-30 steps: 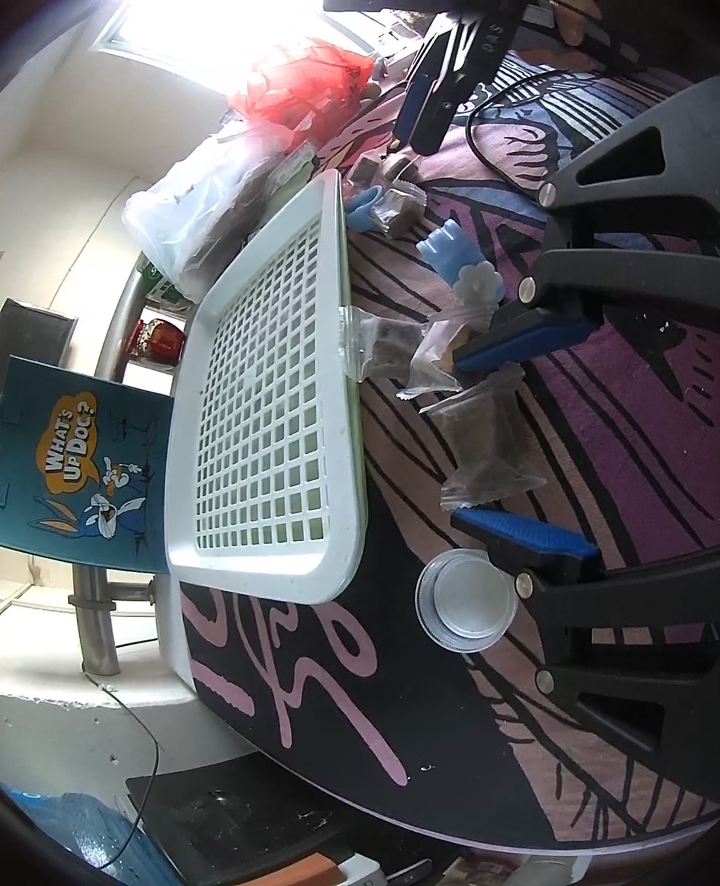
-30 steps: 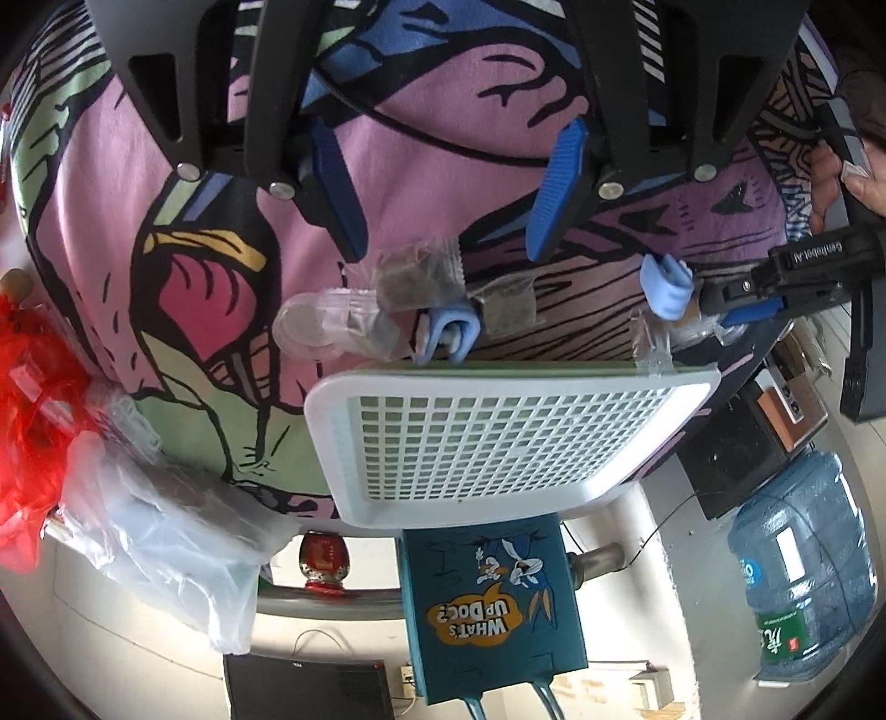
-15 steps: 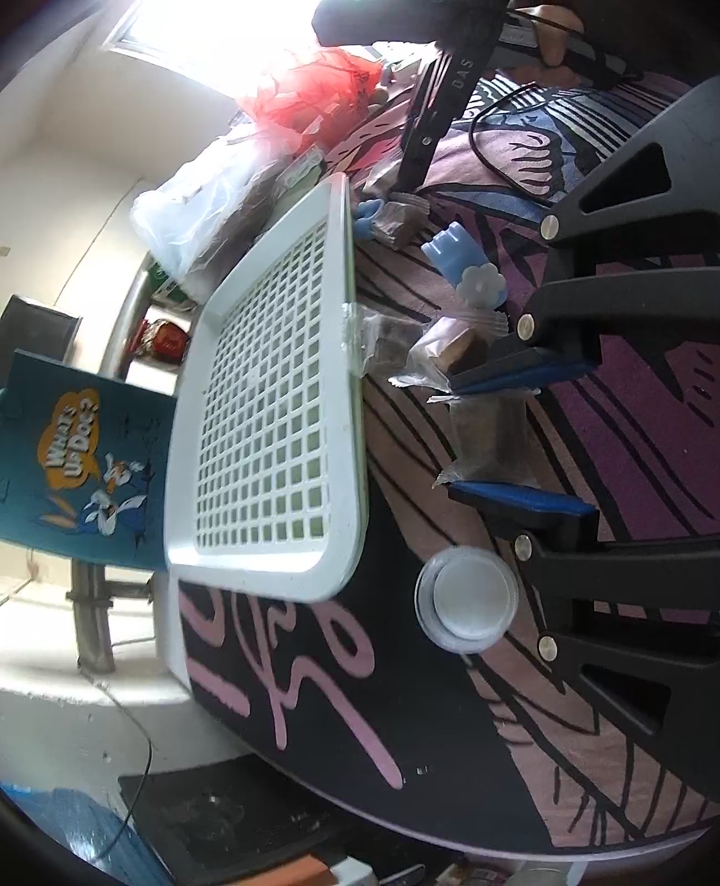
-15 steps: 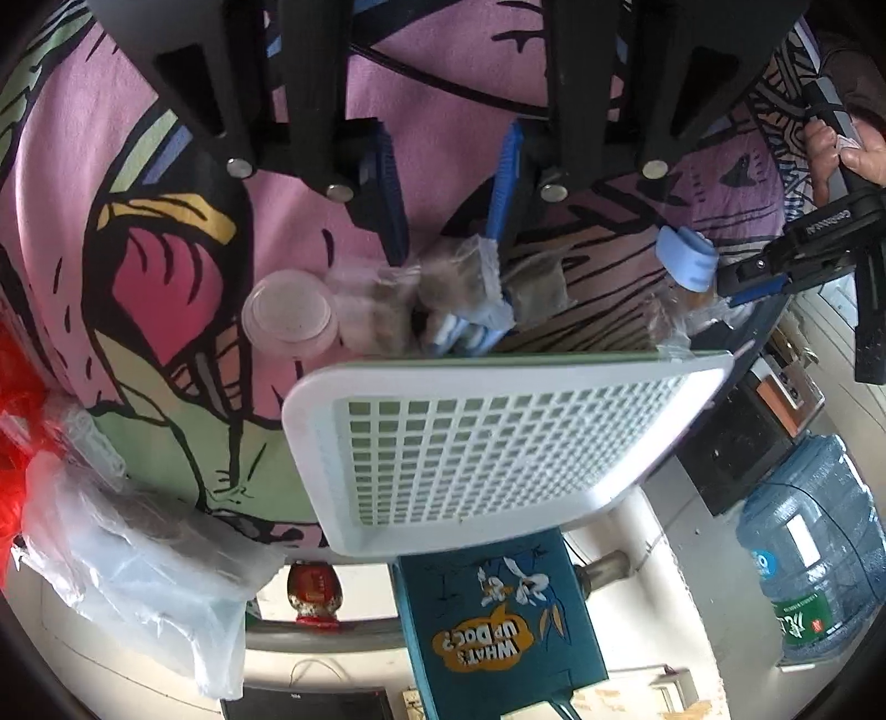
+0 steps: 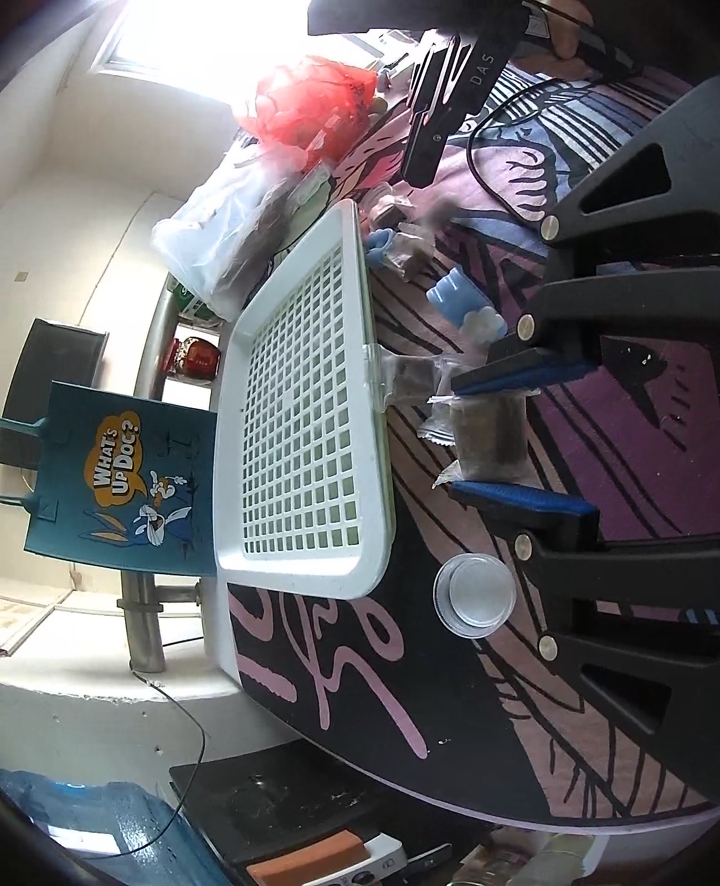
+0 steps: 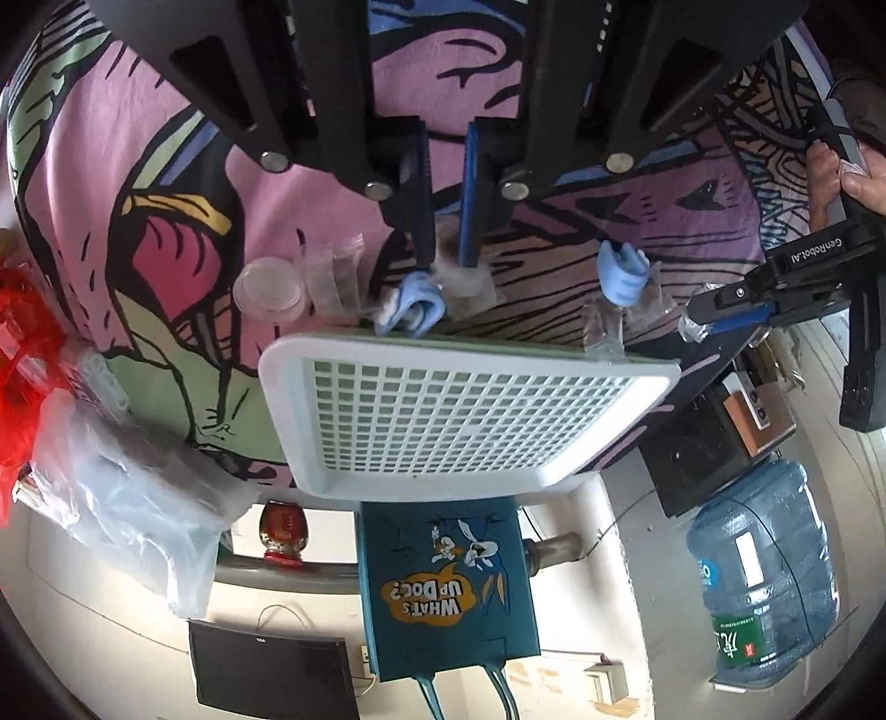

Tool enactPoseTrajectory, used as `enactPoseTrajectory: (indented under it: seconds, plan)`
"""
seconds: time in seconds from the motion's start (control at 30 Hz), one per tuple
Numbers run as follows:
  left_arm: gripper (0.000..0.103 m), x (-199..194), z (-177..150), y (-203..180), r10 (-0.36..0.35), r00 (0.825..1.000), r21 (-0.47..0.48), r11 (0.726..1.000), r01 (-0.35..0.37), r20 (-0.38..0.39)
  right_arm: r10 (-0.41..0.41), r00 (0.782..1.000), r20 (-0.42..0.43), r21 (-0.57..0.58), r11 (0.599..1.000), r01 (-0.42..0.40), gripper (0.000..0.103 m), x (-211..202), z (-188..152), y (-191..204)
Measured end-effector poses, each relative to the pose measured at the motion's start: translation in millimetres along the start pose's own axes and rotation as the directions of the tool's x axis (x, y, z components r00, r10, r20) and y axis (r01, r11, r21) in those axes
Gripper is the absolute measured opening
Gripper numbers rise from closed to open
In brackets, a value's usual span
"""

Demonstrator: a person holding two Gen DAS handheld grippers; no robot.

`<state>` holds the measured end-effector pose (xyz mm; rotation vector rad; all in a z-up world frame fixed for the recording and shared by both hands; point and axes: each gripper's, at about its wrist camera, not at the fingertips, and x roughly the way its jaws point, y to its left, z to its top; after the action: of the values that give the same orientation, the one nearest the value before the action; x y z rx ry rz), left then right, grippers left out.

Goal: Organize objects
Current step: 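Lift the left tool's bag over the grid tray while the right tool carries its bag there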

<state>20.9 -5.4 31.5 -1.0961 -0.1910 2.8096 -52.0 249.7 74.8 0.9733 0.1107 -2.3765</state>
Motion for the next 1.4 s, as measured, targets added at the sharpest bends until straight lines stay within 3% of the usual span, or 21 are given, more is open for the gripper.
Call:
enactPoseTrajectory:
  seconds: [0.17, 0.27, 0.4, 0.6, 1.0, 1.03, 1.1, 1.4]
  plan:
    - [0.030, 0, -2, -1, 0.009, 1.000, 0.002, 1.000, -0.009, -0.002, 0.008, 1.000, -0.008, 0.024, 1.000, -0.008, 0.010, 0, 0, -4]
    - [0.030, 2, -3, 0, 0.017, 1.000, 0.004, 1.000, -0.017, -0.003, 0.014, 1.000, -0.028, 0.049, 0.999, -0.013, 0.029, 2, -2, -8]
    - [0.030, 5, -4, 0, 0.020, 1.000, 0.006, 1.000, -0.020, -0.013, 0.021, 0.999, -0.042, 0.075, 0.997, -0.018, 0.031, 4, -4, -10]
    - [0.030, 4, -5, 0, 0.021, 1.000, 0.002, 1.000, -0.021, -0.011, 0.060, 0.995, -0.076, 0.089, 0.995, -0.053, 0.043, 11, -3, -1]
    - [0.030, 5, -5, -1, 0.022, 1.000, 0.001, 1.000, -0.022, -0.020, -0.015, 0.988, -0.157, -0.008, 1.000, 0.014, 0.043, 36, -6, 26]
    - [0.030, 5, -5, -1, 0.022, 1.000, 0.002, 1.000, -0.022, -0.021, -0.014, 0.988, -0.155, -0.006, 1.000, 0.013, 0.042, 35, -5, 25]
    - [0.030, 6, -5, -1, 0.022, 1.000, 0.003, 1.000, -0.022, -0.021, -0.009, 0.988, -0.152, -0.005, 1.000, 0.008, 0.028, 35, -5, 25]
    - [0.030, 5, -4, -1, 0.028, 0.999, 0.011, 1.000, -0.028, -0.017, -0.017, 0.990, -0.138, -0.029, 0.999, 0.013, 0.027, 30, -4, 29]
